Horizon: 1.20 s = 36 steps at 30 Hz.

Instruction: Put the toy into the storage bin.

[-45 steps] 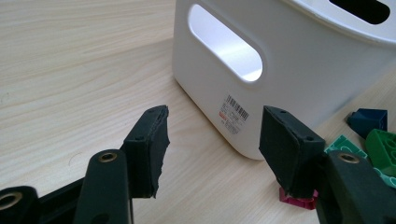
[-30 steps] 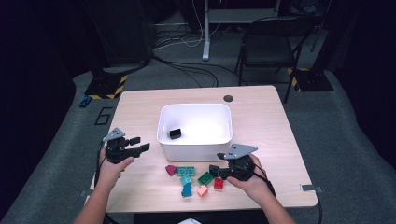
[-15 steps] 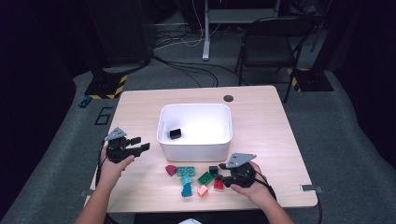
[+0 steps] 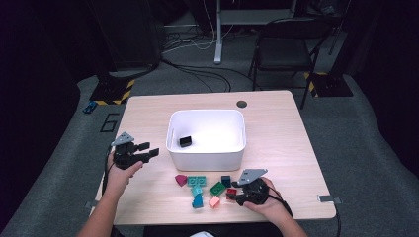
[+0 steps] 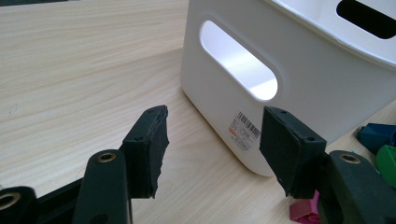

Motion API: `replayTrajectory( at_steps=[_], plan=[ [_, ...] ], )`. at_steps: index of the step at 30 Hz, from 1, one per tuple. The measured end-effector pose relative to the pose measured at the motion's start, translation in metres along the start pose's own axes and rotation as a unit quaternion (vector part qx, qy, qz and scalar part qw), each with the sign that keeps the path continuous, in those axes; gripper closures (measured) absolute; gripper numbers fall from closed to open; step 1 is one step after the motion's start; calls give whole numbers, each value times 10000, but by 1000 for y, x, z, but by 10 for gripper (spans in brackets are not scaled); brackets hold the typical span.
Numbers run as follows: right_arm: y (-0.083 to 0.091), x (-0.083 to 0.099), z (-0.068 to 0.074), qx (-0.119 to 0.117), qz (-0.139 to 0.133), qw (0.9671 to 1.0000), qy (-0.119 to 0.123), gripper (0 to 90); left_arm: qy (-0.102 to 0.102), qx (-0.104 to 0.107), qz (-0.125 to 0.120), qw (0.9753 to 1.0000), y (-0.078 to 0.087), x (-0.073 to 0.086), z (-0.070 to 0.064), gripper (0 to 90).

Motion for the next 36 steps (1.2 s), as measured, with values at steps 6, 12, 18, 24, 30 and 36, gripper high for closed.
replayTrajectory(
  at_steps=[6,12,18,24,30,36],
  plan=[
    [-6,2,2,-63,118,9999,-38,513,-8,6,4,10000,0,0,0,414],
    [-11,6,0,-99,274,9996,-7,564,-18,11,28,10000,0,0,0,413],
    [-8,4,-1,-124,331,9994,14,585,-15,14,24,10000,0,0,0,414],
    [1,-2,-2,-87,181,9998,-9,586,-3,12,5,10000,0,0,0,414],
    [12,-8,-5,-79,68,9999,-88,585,1,5,9,10000,0,0,0,413],
    [23,-21,-8,-90,-69,9998,-133,586,-30,-1,43,10000,0,0,0,414]
  ],
)
Point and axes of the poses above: each handheld gripper's, and its own axes: y roughly backward along the jaws, x roughly out of its underside, z roughly to its left, the point moved 1 cm from there along -y, roughly forward along the jaws, and after that the axes turned 14 degrees about y, right-handed, at the moved point
